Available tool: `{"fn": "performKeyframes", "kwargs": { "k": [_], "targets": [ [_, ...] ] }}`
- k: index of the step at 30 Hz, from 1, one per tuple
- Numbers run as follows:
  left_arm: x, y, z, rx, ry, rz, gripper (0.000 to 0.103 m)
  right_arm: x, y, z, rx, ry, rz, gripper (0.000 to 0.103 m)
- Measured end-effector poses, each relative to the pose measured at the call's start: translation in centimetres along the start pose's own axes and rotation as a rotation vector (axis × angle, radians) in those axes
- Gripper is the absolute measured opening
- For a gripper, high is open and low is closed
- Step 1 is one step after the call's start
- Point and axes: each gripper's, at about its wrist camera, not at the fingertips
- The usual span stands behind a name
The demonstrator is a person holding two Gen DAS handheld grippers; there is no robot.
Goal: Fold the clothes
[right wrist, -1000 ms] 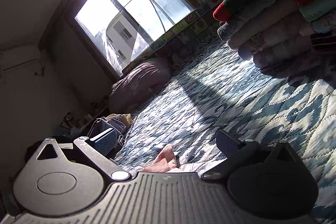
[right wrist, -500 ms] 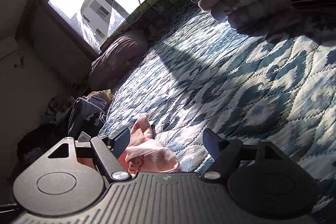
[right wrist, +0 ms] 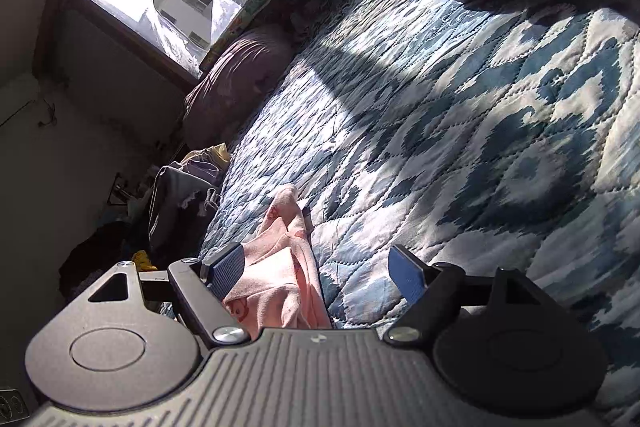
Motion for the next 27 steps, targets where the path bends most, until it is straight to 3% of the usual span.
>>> {"fn": "performKeyframes", "kwargs": {
  "k": [4, 11, 15, 16, 17, 18, 19, 20, 27],
  "targets": [
    [1.3, 2.5, -2.5, 0.041, -0.018, -0.049, 0.001, -0.2, 0.7, -1.1, 0.039, -0.061, -0.055, 0.082],
    [2.2, 4.1, -5.8, 0.257, 0.020, -0.057, 0.001, 1.9, 2.3, -3.4, 0.119, -0.160, -0.097, 0.082],
    [2.7, 3.7, -6.0, 0.261, 0.034, -0.051, 0.001, 3.2, 3.3, -4.2, 0.141, -0.229, -0.111, 0.081],
    [2.9, 3.6, -5.9, 0.254, 0.042, -0.054, 0.003, 3.3, 3.6, -4.5, 0.153, -0.227, -0.118, 0.073],
    [3.1, 3.5, -5.8, 0.248, 0.050, -0.057, 0.010, 3.5, 3.9, -4.7, 0.165, -0.225, -0.124, 0.065],
    [3.2, 3.4, -5.7, 0.241, 0.057, -0.058, 0.018, 3.5, 4.2, -4.8, 0.171, -0.225, -0.130, 0.047],
    [3.6, 3.3, -5.4, 0.229, 0.062, -0.046, 0.042, 3.6, 4.5, -5.0, 0.176, -0.225, -0.135, 0.035],
    [4.0, 3.3, -5.1, 0.217, 0.066, -0.035, 0.060, 3.7, 4.7, -5.1, 0.179, -0.219, -0.133, 0.033],
    [4.7, 2.5, -3.2, 0.191, 0.137, -0.018, 0.063, 5.5, 5.3, -6.1, 0.179, -0.204, -0.058, 0.019]
  ]
}}
Point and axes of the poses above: each gripper's, at about its wrist camera, not at the fingertips, and x roughly against the way its jaws point, z to its right, y to its underside, and after that the axes turned 9 degrees about x, right-handed
